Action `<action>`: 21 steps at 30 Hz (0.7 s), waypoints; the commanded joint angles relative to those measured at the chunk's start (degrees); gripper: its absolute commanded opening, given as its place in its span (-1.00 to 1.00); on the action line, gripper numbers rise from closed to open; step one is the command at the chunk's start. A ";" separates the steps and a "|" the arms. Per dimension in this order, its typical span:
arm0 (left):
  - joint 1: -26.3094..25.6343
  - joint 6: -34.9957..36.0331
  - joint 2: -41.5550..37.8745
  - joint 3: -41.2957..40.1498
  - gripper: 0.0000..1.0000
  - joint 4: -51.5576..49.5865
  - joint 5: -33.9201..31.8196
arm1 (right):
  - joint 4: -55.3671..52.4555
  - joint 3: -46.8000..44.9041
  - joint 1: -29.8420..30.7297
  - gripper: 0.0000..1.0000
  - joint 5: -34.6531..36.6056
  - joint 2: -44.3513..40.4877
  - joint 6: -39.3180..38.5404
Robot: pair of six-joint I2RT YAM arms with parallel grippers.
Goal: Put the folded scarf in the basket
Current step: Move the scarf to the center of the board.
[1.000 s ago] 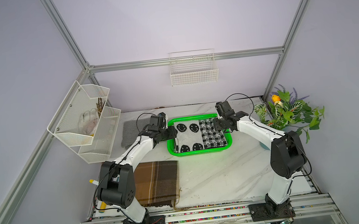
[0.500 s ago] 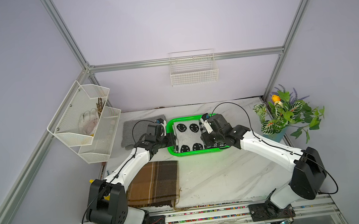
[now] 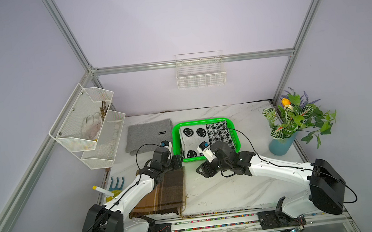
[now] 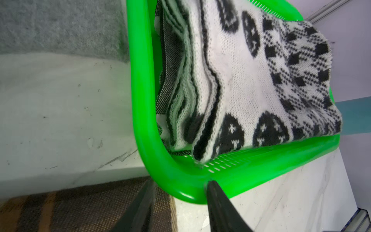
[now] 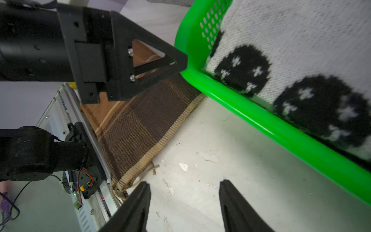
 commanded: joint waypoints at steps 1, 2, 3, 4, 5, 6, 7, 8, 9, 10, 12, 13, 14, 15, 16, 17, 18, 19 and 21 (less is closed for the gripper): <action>-1.50 -1.42 -2.93 -4.06 -0.16 -1.14 -4.67 | 7.16 0.02 2.91 0.21 -2.79 3.47 3.14; -1.54 -1.07 -3.55 -4.25 -0.22 -2.22 -5.76 | 8.09 0.02 3.57 0.21 -2.48 5.47 3.59; -1.54 -0.81 -3.98 -4.66 -0.26 -2.37 -6.22 | 8.47 0.32 4.21 0.21 -2.29 6.61 3.83; -1.54 -0.44 -4.27 -4.51 -0.26 -2.01 -6.43 | 8.19 0.96 4.78 0.21 -2.58 7.76 3.72; -1.52 0.14 -4.35 -3.54 -0.26 -2.31 -6.59 | 7.58 1.86 5.17 0.21 -2.80 8.79 3.41; -1.54 0.51 -4.37 -2.61 -0.26 -2.51 -6.19 | 7.54 2.21 5.45 0.21 -2.37 9.57 3.22; -1.54 0.60 -4.52 -1.98 -0.25 -2.39 -5.61 | 8.08 2.09 5.59 0.21 -1.87 10.28 3.42; -1.62 0.55 -4.86 -1.56 -0.25 -2.12 -5.43 | 9.04 1.89 5.68 0.21 -1.94 11.41 3.87; -1.63 0.76 -5.28 -1.18 -0.25 -2.07 -5.50 | 9.34 2.23 5.81 0.21 -2.53 12.80 4.25; -1.63 0.97 -5.70 -0.87 -0.24 -2.53 -6.08 | 9.51 2.74 6.07 0.21 -3.09 14.10 4.63; -1.54 0.82 -6.13 -0.82 -0.25 -3.25 -8.09 | 9.32 4.05 6.88 0.21 -3.36 16.90 5.14; -1.46 0.53 -6.06 -0.83 -0.25 -3.30 -8.44 | 9.45 4.52 7.08 0.21 -4.16 17.95 5.45; -1.41 0.52 -5.88 -0.92 -0.25 -3.31 -8.92 | 10.18 4.75 7.04 0.22 -5.64 19.01 5.87; -1.30 0.63 -5.56 -0.92 -0.25 -3.12 -9.20 | 10.86 4.76 7.09 0.22 -6.34 19.66 6.44; -1.15 0.77 -5.06 -1.01 -0.25 -2.49 -9.19 | 11.58 4.76 7.11 0.23 -6.68 20.24 6.92; -0.94 0.95 -4.38 -0.93 -0.25 -2.11 -8.92 | 11.72 4.76 7.18 0.24 -7.24 20.86 7.35; -0.76 1.06 -3.76 -0.76 -0.25 -1.85 -8.66 | 11.73 4.89 7.18 0.24 -7.40 21.29 7.66; -0.66 1.05 -3.14 -1.06 -0.25 -0.96 -8.24 | 13.40 5.02 7.26 0.25 -7.61 21.88 8.06; -0.62 1.01 -2.34 -1.61 -0.25 0.20 -7.86 | 14.19 5.48 7.33 0.25 -8.86 23.31 8.71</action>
